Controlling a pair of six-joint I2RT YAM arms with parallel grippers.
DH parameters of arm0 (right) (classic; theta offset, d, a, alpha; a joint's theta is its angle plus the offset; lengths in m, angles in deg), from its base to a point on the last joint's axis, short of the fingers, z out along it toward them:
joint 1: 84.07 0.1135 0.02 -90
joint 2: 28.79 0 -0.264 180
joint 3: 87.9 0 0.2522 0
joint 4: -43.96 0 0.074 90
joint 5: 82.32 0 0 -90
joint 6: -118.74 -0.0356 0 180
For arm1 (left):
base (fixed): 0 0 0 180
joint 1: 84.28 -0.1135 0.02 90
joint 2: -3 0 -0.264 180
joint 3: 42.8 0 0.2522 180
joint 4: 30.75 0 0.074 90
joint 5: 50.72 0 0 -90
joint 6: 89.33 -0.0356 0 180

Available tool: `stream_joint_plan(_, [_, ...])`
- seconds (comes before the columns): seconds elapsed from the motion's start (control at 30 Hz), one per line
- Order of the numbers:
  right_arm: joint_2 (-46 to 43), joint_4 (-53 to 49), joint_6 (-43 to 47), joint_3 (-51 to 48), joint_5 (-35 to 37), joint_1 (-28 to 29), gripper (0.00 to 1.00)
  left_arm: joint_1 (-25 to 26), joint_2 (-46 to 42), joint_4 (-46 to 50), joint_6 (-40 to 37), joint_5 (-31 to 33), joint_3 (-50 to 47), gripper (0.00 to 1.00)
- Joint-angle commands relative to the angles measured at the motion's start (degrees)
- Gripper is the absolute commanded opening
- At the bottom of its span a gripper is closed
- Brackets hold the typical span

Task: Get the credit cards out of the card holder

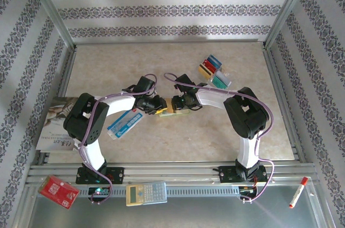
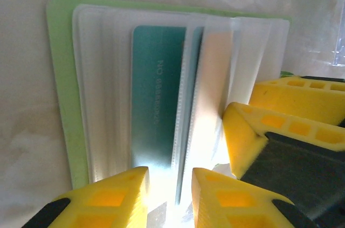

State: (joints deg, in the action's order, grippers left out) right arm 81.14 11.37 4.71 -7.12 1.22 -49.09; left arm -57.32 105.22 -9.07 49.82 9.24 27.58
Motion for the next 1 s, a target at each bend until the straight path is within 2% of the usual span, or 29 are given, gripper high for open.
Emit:
stream_joint_plan(0.0, [4.5, -5.6, -0.8, -3.0, 0.6, -0.5, 0.42, 0.4, -4.7, 1.6, -1.6, 1.3, 0.3, 0.28])
stream_joint_plan(0.13, [4.6, -5.5, -0.9, -3.0, 0.4, -0.7, 0.42, 0.4, -5.1, -0.9, -0.3, -0.6, -0.4, 0.27])
stream_joint_plan(0.33, [4.5, -5.4, -0.9, -3.3, 0.2, -0.9, 0.42, 0.5, -1.2, -3.1, 0.5, -3.8, 0.8, 0.27])
stream_joint_plan(0.6, [4.5, -5.4, -1.1, -3.3, 0.0, -0.9, 0.42, 0.6, 1.8, 1.3, -1.3, -0.1, 2.8, 0.25])
stream_joint_plan(0.97, [4.2, -5.3, -1.1, -3.5, -0.3, -1.2, 0.41, 0.6, 4.7, -3.6, 0.4, -4.7, 2.5, 0.25])
